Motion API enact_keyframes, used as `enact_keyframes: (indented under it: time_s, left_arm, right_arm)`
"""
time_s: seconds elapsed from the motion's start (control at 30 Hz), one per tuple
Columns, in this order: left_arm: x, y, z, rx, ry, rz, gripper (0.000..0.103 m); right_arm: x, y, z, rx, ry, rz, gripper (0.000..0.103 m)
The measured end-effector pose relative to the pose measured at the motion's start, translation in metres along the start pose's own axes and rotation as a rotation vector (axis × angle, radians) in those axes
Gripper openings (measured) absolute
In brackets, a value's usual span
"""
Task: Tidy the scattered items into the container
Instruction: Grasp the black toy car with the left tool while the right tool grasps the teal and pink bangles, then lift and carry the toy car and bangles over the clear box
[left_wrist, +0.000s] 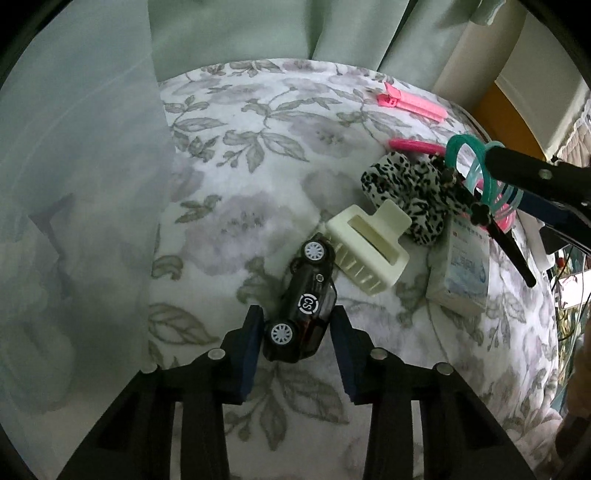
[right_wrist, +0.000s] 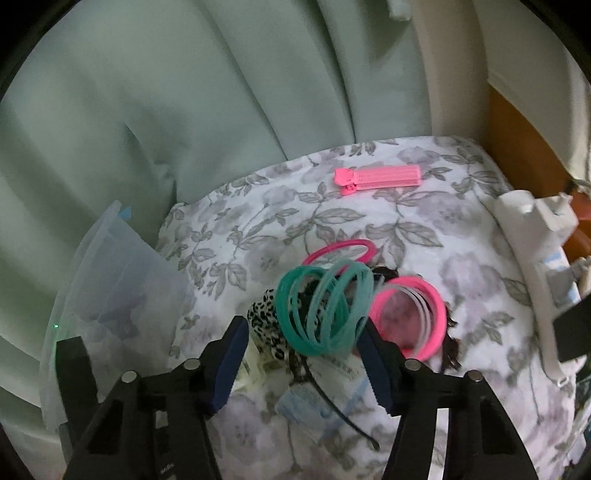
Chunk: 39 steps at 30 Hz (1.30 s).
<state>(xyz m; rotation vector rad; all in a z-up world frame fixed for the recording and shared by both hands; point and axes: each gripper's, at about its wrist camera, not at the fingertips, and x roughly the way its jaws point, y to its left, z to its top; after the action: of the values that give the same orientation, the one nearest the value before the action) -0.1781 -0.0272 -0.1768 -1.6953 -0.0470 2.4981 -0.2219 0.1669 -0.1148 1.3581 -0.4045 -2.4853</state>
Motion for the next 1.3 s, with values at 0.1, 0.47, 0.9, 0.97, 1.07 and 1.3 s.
enact_keyframes:
  time_s: [0.1, 0.47, 0.9, 0.97, 1.07, 1.3]
  left_arm:
    - [0.001, 0.0, 0.003, -0.001, -0.002, -0.006, 0.032]
    - [-0.008, -0.003, 0.004, -0.017, -0.015, -0.027, 0.028]
    - [-0.057, -0.027, 0.003, 0.04, -0.116, -0.067, 0.028]
    - [-0.069, -0.029, 0.002, 0.043, -0.139, -0.072, 0.028]
    - [-0.087, -0.029, 0.0, 0.041, -0.174, -0.077, 0.028]
    - [-0.131, -0.027, -0.009, 0.032, -0.266, -0.084, 0.028]
  right_arm:
    - [0.009, -0.003, 0.004, 0.01, 0.013, -0.011, 0.049]
    - [-0.029, -0.021, 0.012, 0.092, -0.069, 0.024, 0.01]
    - [-0.102, -0.026, 0.022, 0.137, -0.22, 0.072, 0.01]
    - [-0.116, -0.02, 0.022, 0.122, -0.247, 0.072, 0.01]
    - [-0.133, -0.014, 0.02, 0.111, -0.274, 0.076, 0.01]
    - [-0.168, 0.005, 0.012, 0.067, -0.33, 0.091, 0.01]
